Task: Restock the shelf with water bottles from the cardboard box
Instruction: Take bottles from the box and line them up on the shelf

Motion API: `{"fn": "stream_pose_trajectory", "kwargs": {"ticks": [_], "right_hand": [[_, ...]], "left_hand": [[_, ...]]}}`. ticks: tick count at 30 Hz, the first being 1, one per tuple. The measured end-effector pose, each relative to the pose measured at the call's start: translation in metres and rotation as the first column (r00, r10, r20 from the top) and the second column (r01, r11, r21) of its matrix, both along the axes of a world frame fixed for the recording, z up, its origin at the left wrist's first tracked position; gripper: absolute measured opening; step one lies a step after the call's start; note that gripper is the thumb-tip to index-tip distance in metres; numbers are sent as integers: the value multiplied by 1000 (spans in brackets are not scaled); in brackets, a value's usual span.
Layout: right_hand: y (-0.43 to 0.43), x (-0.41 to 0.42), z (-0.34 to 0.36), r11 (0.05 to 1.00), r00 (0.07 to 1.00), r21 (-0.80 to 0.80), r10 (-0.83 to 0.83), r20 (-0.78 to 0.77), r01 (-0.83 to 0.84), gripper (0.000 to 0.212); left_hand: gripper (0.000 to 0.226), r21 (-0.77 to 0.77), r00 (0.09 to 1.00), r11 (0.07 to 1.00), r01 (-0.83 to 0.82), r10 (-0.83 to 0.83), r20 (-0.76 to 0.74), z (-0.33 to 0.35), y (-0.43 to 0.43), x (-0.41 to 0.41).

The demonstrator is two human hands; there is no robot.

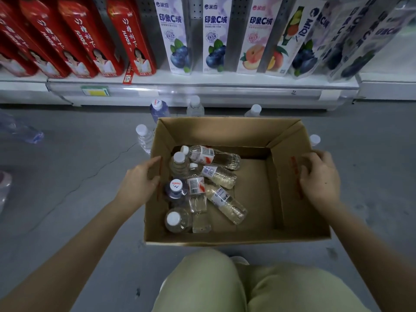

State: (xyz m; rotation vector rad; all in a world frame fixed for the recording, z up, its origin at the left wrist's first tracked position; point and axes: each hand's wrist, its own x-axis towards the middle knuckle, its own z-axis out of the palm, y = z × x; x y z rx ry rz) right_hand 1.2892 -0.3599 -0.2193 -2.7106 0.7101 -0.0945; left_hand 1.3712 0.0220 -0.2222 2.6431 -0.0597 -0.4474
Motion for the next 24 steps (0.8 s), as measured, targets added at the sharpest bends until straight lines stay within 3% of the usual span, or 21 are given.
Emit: {"fn": "stream_pose_trajectory", "kwargs": {"ticks": [4,8,12,16,21,24], "right_hand": [[19,12,5,993,992,16,117,42,-118,30],[47,25,-9,962,972,142,234,2,-232,35],[74,45,-39,922,929,257,335,-155,-289,45],[91,51,-87,866,799,284,492,-346,-411,52],[111,39,-140,802,643,325,596,-481,-500,49],[118,36,-155,769,570,336,632,-525,-544,62]], "left_hand": [[50,-25,993,1000,9,-6,116,13,-13,-10],[34,-95,959,990,99,-70,275,36,-34,-18],[31,-154,973,976,155,-124,193,40,-67,-16],[35,-123,988,983,139,-128,91,23,-78,-12],[27,-137,988,984,113,-97,123,12,-52,-8],[27,-145,989,986,81,-61,138,13,-35,-13]]}}
